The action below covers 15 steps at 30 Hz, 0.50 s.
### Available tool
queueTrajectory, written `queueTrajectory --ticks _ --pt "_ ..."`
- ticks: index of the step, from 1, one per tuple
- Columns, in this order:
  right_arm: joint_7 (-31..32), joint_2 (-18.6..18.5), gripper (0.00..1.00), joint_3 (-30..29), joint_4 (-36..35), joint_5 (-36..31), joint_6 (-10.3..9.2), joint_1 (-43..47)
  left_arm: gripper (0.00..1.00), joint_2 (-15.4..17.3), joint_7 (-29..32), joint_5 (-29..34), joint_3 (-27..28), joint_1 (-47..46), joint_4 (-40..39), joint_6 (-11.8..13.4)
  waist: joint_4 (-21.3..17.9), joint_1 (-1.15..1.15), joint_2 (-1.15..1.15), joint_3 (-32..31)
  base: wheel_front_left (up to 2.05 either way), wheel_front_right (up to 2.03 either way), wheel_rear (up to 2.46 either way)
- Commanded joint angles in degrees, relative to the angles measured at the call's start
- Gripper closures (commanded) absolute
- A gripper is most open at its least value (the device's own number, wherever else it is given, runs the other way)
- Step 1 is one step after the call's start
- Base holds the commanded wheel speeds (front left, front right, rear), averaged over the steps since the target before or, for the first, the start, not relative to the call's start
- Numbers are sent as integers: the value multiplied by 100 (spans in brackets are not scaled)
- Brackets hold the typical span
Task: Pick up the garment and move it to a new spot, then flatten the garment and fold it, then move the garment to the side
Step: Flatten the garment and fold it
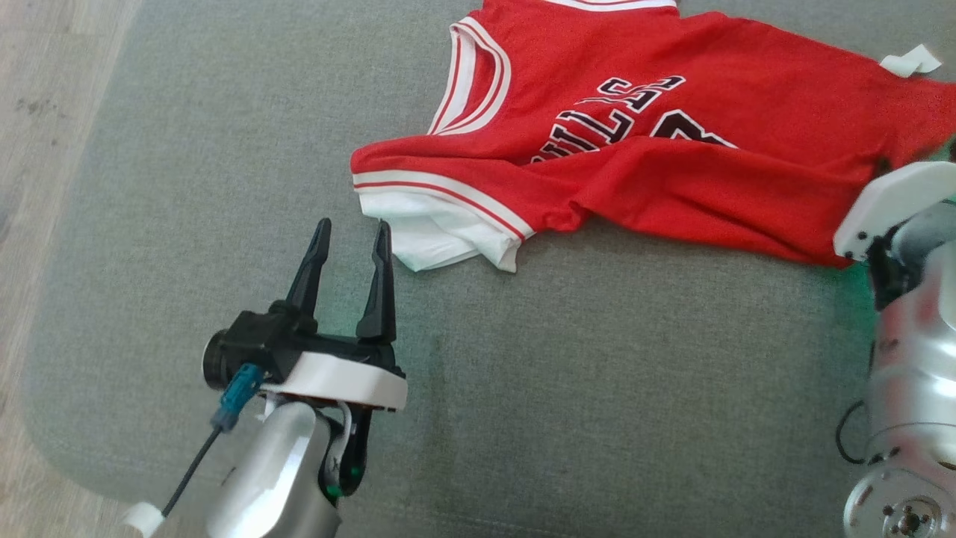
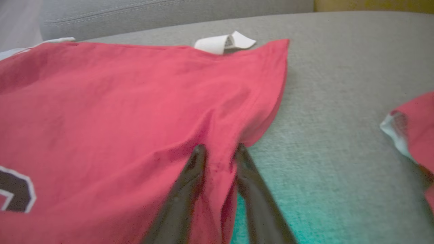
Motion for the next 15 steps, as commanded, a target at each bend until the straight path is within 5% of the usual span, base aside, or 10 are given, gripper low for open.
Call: queueTrajectory --ticks 1,10,15 --pt "-222 25 100 181 -99 10 37 -249 0 29 -54 55 224 -192 -144 -36 -11 -1 0 -25 0 0 0" --pt "-2337 -94 100 1218 -325 -26 37 -231 0 -13 -54 110 402 -39 -34 -86 -231 -1 0 -466 0 0 0" --pt "-2741 -67 100 1746 -1197 3 37 170 0 -26 -54 139 459 104 -24 -119 -333 -1 0 -743 0 0 0"
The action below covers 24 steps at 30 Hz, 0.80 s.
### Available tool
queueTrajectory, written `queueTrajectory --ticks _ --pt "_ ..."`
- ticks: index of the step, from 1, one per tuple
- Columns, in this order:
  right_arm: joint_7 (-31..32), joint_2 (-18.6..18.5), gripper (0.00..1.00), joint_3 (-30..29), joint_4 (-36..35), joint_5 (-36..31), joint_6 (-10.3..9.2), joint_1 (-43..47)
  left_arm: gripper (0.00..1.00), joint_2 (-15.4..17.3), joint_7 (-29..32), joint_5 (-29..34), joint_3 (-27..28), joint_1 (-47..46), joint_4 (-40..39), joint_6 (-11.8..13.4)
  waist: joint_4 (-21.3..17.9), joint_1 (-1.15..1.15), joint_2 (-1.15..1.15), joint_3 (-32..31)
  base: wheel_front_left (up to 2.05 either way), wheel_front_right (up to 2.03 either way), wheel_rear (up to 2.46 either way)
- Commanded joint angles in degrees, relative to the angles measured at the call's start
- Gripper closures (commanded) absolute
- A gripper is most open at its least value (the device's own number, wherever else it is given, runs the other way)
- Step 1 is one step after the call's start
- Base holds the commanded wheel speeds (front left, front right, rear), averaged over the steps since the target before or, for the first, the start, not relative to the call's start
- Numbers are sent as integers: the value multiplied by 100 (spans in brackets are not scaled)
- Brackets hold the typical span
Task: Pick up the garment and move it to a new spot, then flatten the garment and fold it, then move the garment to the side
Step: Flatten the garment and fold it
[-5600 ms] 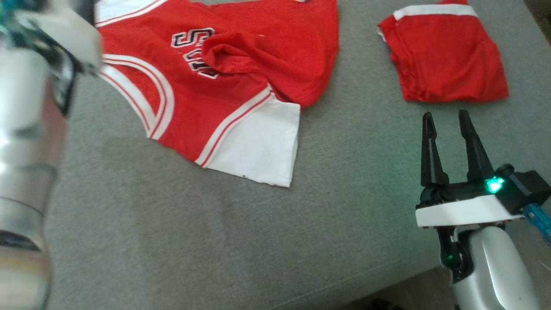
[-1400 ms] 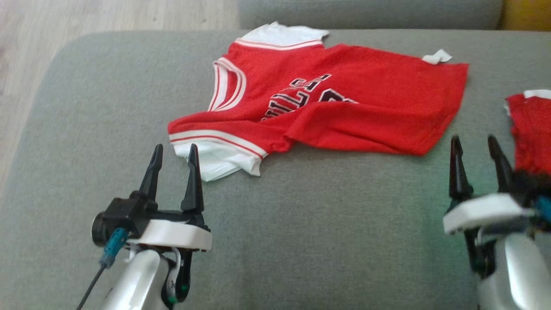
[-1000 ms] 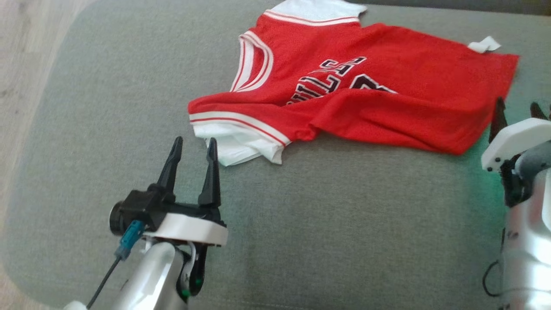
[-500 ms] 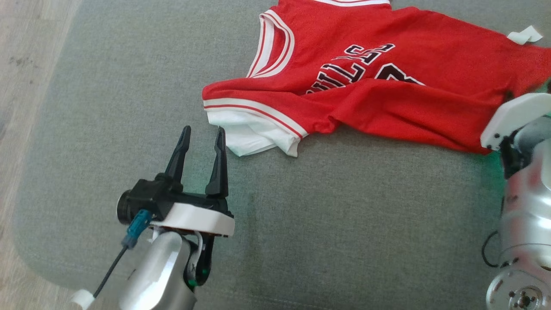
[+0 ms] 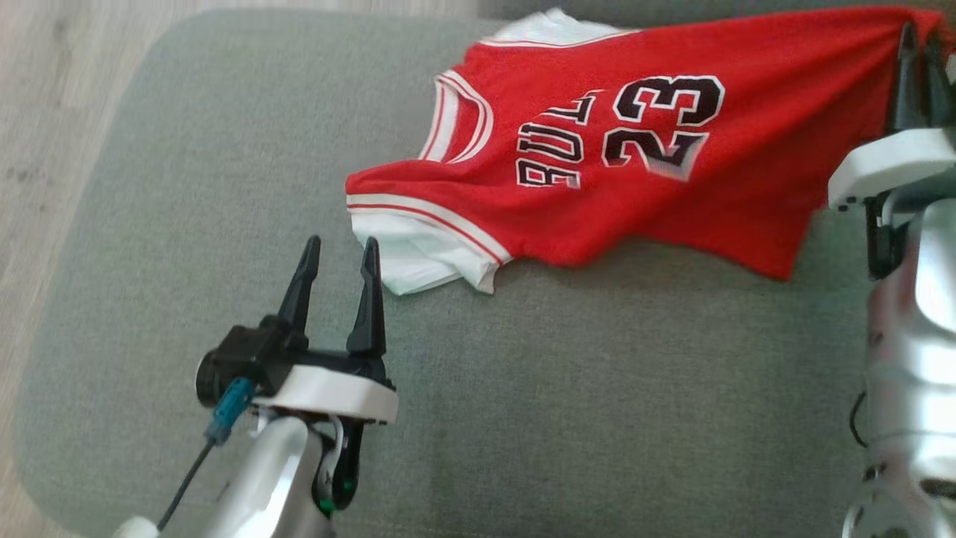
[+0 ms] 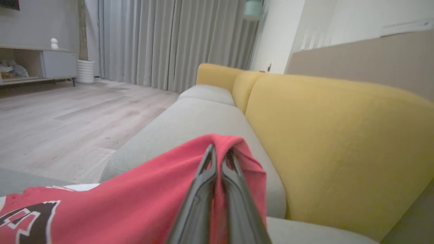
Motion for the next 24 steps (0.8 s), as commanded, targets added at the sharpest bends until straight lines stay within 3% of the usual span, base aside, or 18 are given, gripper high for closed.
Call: queueTrajectory --ticks 1,7,13,20,24 --pt "-111 32 100 330 -549 71 37 151 0 29 -54 51 226 4 -153 -30 -91 1 0 -180 0 0 0" --pt "-69 6 100 741 -1176 285 37 629 0 23 -54 37 286 129 -202 -65 -129 1 0 -241 0 0 0" --pt "297 -373 100 943 -1385 406 37 534 0 12 -54 55 276 61 -290 -106 75 1 0 110 0 0 0" --pt "686 -1028 100 864 -750 105 37 -196 0 -13 -54 74 104 -182 -318 -190 532 1 0 669 0 0 0" --pt "875 -1307 100 481 -78 -221 37 -653 0 -23 -55 85 26 -300 -306 -213 750 1 0 858 0 0 0"
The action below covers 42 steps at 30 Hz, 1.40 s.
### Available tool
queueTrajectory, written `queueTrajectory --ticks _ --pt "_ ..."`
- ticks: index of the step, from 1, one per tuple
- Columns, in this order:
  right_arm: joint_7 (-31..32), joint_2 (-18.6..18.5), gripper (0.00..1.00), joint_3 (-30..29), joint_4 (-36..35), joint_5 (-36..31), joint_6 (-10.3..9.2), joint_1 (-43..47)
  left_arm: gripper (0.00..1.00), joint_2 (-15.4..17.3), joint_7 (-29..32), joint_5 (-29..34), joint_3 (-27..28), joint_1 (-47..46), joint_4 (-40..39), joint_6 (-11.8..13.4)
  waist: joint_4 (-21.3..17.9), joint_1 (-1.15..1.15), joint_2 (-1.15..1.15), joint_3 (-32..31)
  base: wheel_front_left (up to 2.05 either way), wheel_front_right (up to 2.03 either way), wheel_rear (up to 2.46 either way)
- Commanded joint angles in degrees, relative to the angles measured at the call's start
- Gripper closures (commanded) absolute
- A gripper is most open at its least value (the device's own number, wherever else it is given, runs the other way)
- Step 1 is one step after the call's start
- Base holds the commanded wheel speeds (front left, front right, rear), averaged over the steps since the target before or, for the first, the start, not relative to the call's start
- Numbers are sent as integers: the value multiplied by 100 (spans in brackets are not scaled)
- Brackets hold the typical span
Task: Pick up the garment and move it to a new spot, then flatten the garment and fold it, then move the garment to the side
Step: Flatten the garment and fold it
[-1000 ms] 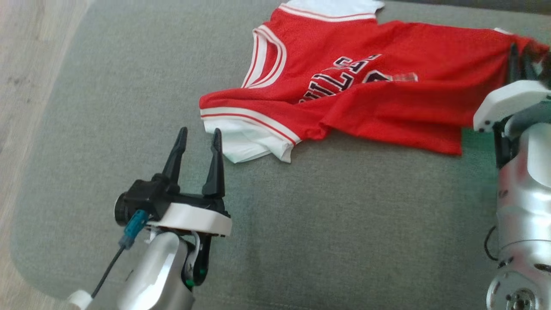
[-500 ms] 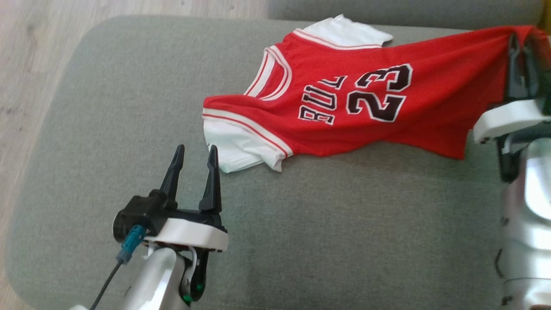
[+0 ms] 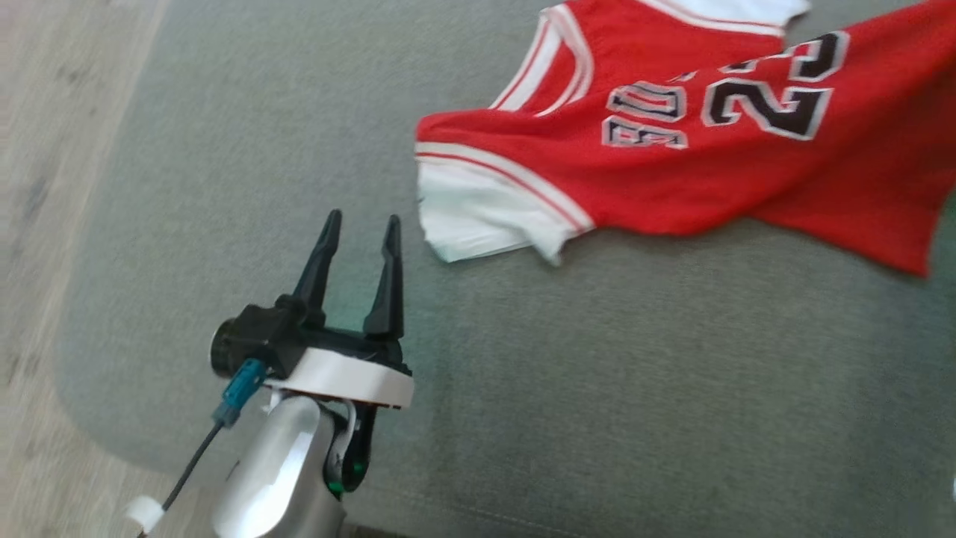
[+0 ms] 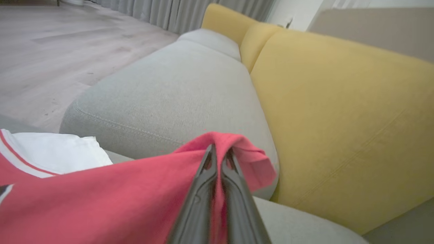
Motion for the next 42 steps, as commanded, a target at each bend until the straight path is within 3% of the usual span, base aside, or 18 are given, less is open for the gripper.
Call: queueTrajectory --ticks 1,5,10,17,22,25,31,37,42 --pt "10 -104 0 -73 21 -97 37 -259 0 24 -55 49 95 -169 -164 -23 219 -1 0 195 0 0 0" --pt "-77 -178 0 -549 550 -428 37 -588 0 18 -55 50 50 -218 -150 -26 278 -1 0 221 0 0 0" --pt "-401 63 0 -907 930 -758 37 -635 0 15 -55 21 126 -182 -149 18 95 -1 0 39 0 0 0" --pt "-1016 849 0 -1177 882 -314 37 -442 0 14 -55 29 331 -48 -98 -1 -494 -1 0 -471 0 0 0" --pt "-1044 1265 0 -564 -196 783 37 269 0 13 -55 30 460 99 -29 -21 -837 -1 0 -822 0 0 0" --pt "-1046 1337 0 -139 -906 1513 37 1086 0 13 -55 33 492 225 37 -39 -984 -1 0 -1059 0 0 0" --pt "-1047 1350 0 786 -1669 2585 37 2522 0 13 -55 -14 539 410 92 -47 -1141 -1 0 -1325 0 0 0" --pt "-1047 1352 0 1402 -2136 3082 37 3765 0 12 -55 -10 567 606 150 -60 -1307 -1 0 -1476 0 0 0" --pt "-1033 1352 0 1427 -2195 3321 37 4018 0 12 -55 16 610 654 151 -79 -1353 -1 0 -1467 0 0 0"
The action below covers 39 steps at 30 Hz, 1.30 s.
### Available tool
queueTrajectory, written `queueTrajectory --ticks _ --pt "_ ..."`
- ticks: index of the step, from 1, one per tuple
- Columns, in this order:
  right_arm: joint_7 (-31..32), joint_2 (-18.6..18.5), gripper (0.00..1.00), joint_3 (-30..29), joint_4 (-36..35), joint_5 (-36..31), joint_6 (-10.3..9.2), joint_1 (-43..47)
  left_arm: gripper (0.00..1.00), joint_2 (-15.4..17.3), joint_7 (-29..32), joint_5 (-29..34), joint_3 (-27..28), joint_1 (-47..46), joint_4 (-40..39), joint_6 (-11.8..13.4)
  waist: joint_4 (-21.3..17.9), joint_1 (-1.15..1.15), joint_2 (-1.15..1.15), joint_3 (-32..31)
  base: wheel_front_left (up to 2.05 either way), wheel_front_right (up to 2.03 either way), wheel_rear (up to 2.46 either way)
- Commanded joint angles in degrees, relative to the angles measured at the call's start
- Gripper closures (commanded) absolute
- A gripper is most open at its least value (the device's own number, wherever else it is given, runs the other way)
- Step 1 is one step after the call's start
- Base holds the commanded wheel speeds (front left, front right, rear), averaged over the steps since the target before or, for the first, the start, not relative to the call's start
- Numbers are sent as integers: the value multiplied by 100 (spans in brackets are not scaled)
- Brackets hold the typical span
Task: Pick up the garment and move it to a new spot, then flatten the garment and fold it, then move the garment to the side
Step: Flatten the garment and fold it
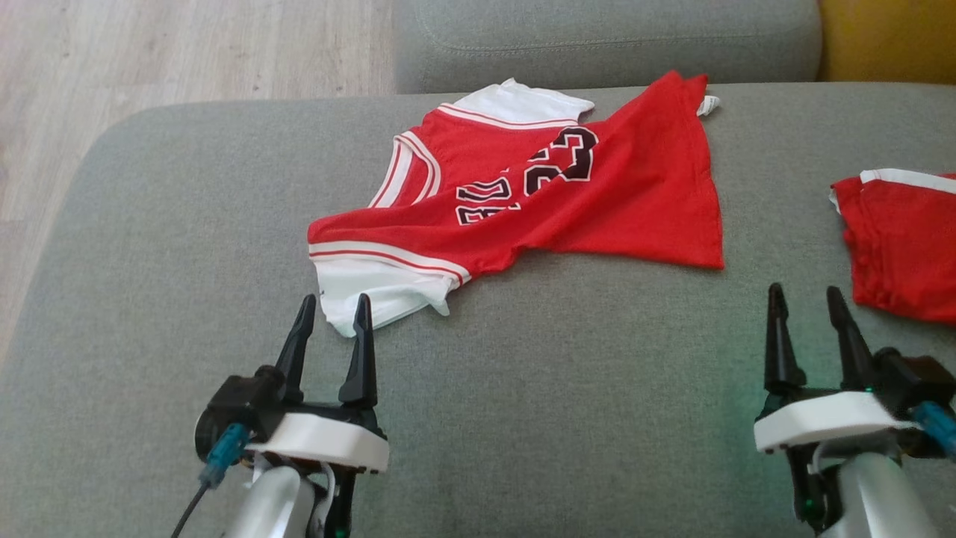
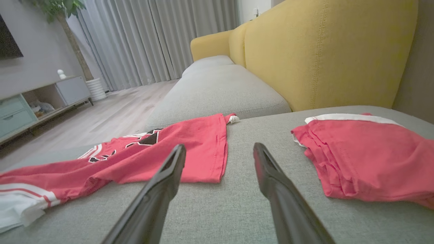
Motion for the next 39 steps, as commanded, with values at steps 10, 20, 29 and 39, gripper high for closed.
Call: queueTrajectory --ticks 10,20,29,39 --pt "512 -16 0 -376 74 -424 39 -848 0 36 -55 51 118 -321 -182 -49 227 1 0 416 0 0 0" --pt "1212 -16 0 -961 1771 -508 39 -2068 0 36 -55 21 -19 -575 -140 -29 601 1 0 787 0 0 0" --pt "1221 -16 0 -1385 2987 -1101 39 -2600 0 36 -55 11 31 -607 -148 -9 735 1 0 913 0 0 0" --pt "605 -16 100 -1783 3815 -1406 39 -2878 0 36 -55 94 165 -580 -70 -14 591 1 0 776 0 0 0"
